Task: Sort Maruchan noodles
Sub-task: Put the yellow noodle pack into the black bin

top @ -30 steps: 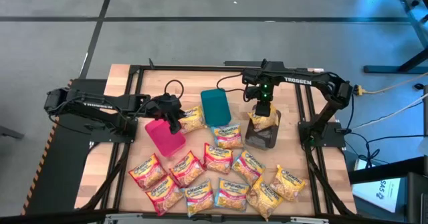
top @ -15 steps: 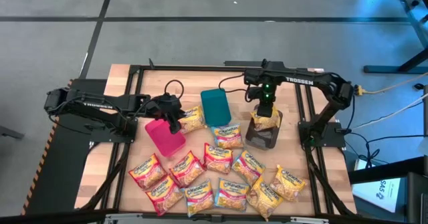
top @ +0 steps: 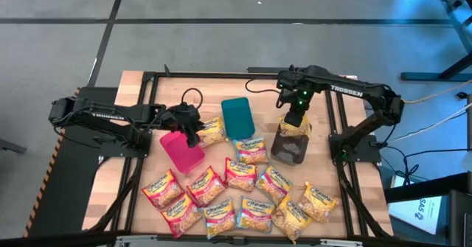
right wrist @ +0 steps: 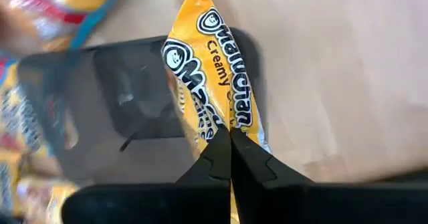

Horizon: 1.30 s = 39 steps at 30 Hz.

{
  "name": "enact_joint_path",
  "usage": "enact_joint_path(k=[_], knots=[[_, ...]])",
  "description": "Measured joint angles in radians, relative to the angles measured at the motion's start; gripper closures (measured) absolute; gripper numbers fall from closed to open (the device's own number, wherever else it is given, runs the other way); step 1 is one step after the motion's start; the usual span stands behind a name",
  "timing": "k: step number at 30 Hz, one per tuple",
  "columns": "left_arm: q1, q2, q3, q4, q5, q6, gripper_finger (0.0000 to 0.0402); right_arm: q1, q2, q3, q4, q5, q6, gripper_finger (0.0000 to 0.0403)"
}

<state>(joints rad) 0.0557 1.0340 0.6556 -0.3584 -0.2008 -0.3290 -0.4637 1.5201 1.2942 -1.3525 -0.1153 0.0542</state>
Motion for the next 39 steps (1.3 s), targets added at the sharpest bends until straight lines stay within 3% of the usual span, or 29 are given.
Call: enact_joint_path(k=[7,15,27,39], knots=[[0.0,0.0,0.0,0.0,0.0,0.0,0.0332,0.005,-0.026,0.0,0.044,0.051,0.118,0.0403],[0.0,0.0,0.0,0.0,0.0,0.002,0.0332,0.084,-0.017,0.0,0.098,0.08,0.173,0.0403],[0.0,0.0,0.0,0.0,0.0,0.026,0.0332,0.158,-0.017,-0.111,0.162,0.21,0.261,0.0402],[0.0,0.0,0.0,0.0,0.008,0.026,0.0332,0.156,-0.017,-0.112,0.203,0.204,0.272,0.0336]])
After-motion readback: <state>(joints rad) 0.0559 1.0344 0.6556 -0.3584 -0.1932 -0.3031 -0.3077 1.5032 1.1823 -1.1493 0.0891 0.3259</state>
